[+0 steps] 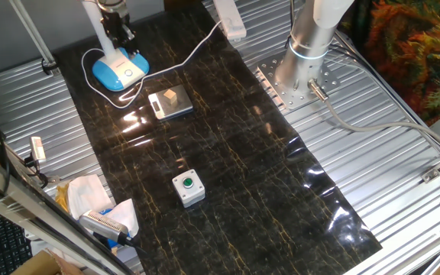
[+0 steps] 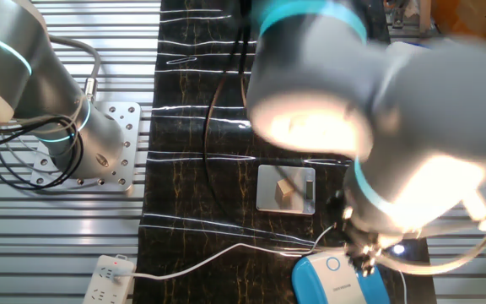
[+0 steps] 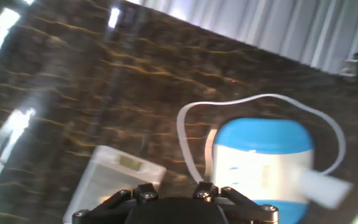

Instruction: Turn off the desk lamp by pressing the button

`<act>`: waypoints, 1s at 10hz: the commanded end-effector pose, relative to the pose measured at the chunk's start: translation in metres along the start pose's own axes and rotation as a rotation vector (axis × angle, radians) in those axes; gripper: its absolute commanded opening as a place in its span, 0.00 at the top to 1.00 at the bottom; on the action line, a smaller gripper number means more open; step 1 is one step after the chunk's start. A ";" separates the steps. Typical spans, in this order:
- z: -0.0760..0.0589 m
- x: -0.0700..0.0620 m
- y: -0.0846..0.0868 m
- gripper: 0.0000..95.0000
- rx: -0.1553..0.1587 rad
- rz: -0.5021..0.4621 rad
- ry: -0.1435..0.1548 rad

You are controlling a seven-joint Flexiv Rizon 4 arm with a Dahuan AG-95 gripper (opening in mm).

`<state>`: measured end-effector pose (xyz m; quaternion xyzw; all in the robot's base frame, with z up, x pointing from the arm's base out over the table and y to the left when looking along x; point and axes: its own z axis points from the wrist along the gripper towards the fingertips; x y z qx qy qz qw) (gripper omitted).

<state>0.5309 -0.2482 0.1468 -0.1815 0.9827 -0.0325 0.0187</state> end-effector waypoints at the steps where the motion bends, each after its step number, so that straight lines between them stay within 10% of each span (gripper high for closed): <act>1: 0.012 -0.001 0.001 0.40 -0.003 0.020 -0.011; 10: 0.068 -0.013 0.013 0.40 -0.040 0.123 -0.051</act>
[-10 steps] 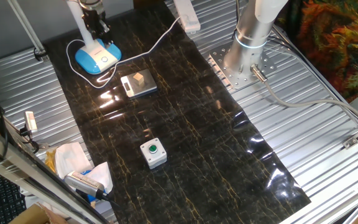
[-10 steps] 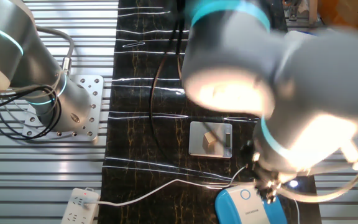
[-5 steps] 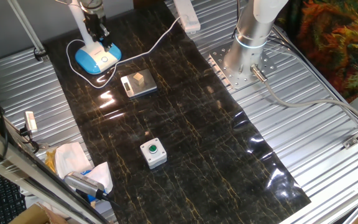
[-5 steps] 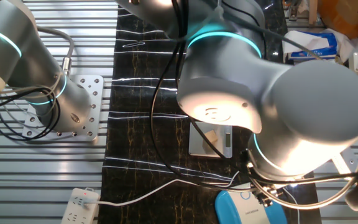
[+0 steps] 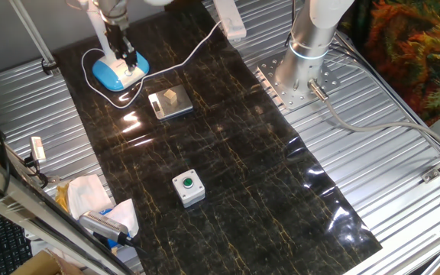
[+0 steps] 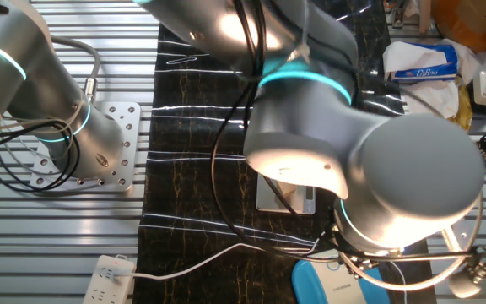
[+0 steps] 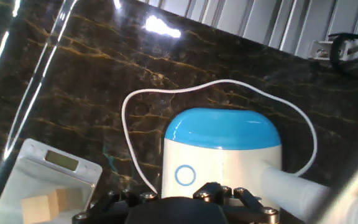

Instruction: Turn off the desk lamp by pressing the button

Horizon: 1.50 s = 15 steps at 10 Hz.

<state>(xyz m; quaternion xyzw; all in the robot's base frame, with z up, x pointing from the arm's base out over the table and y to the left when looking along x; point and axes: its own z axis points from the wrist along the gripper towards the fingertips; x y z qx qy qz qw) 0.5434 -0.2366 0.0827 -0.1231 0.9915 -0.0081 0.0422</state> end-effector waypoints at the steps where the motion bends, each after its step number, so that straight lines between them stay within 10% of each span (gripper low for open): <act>1: 0.011 0.002 0.003 0.40 -0.002 0.004 -0.004; 15: 0.037 0.007 0.013 0.40 0.037 0.124 0.033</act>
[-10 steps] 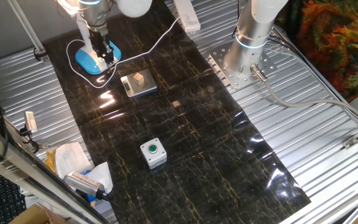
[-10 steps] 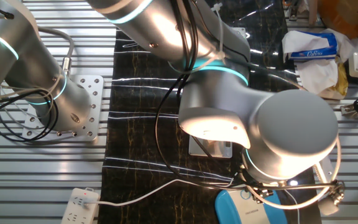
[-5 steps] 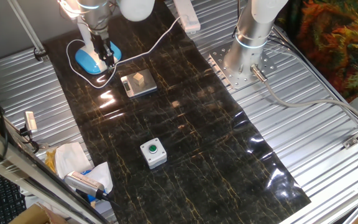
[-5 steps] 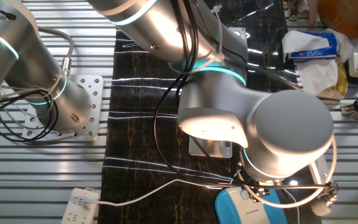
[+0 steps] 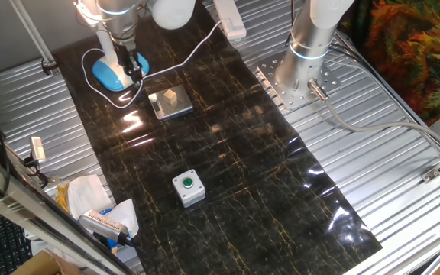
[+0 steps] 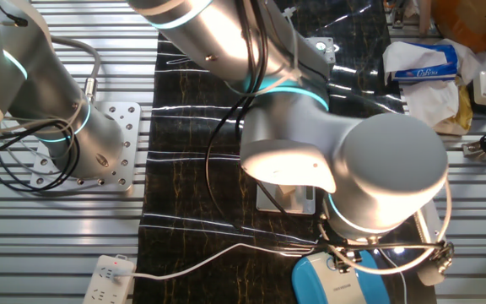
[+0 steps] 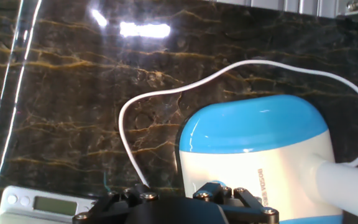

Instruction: Turn off the desk lamp by pressing the button

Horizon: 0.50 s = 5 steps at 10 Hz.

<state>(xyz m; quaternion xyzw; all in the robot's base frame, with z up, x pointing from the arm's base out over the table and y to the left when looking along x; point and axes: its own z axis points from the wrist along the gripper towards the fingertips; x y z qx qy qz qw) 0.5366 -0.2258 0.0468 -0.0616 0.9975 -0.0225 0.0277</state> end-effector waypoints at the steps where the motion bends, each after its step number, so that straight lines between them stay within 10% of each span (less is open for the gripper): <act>1: 0.005 0.000 0.000 0.20 0.026 -0.011 0.001; 5: 0.006 0.001 0.000 0.20 0.039 -0.019 0.002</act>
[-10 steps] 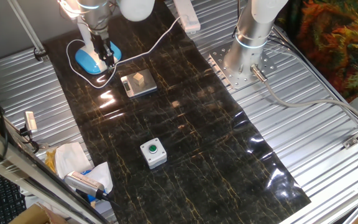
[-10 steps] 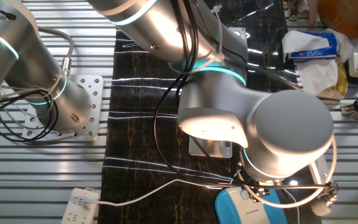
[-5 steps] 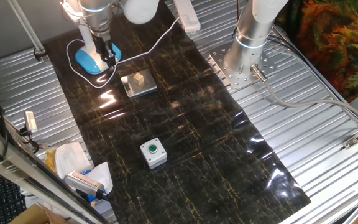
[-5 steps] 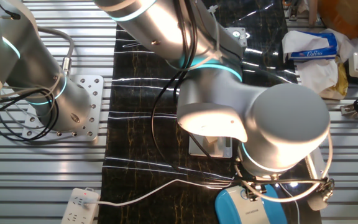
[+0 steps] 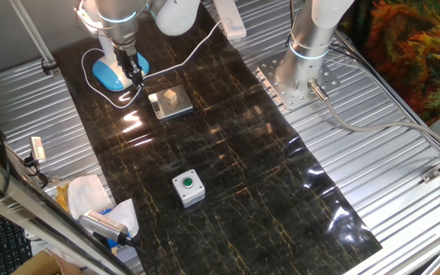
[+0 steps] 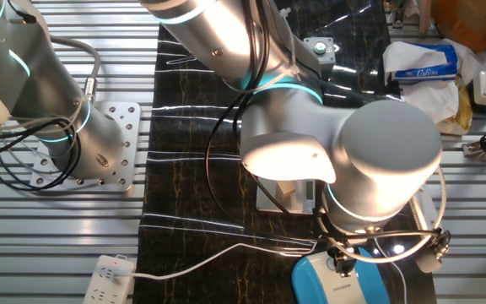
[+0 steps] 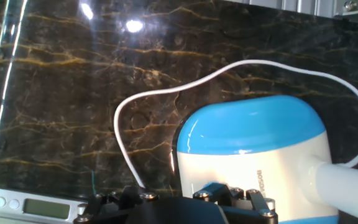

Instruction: Turn off the desk lamp by pressing the button

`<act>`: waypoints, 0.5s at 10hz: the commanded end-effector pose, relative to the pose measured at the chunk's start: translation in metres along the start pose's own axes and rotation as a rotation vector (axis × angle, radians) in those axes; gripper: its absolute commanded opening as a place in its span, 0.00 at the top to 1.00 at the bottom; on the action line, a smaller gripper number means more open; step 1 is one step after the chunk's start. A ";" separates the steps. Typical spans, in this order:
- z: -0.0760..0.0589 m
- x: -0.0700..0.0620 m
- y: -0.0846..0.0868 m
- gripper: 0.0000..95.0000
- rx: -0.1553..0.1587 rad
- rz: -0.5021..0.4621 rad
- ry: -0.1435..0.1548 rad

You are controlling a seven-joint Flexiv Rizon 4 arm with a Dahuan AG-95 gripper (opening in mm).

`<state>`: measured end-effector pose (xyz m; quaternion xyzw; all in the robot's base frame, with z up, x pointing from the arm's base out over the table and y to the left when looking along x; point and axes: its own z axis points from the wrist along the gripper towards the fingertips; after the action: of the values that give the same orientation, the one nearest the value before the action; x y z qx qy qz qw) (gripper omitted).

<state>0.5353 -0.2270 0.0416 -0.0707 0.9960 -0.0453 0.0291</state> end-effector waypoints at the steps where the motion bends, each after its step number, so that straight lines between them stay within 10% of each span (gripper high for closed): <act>1: 0.001 -0.001 0.001 0.20 -0.009 0.001 0.001; 5: 0.002 -0.001 0.001 0.20 -0.015 -0.004 -0.002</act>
<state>0.5363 -0.2263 0.0386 -0.0729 0.9962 -0.0385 0.0293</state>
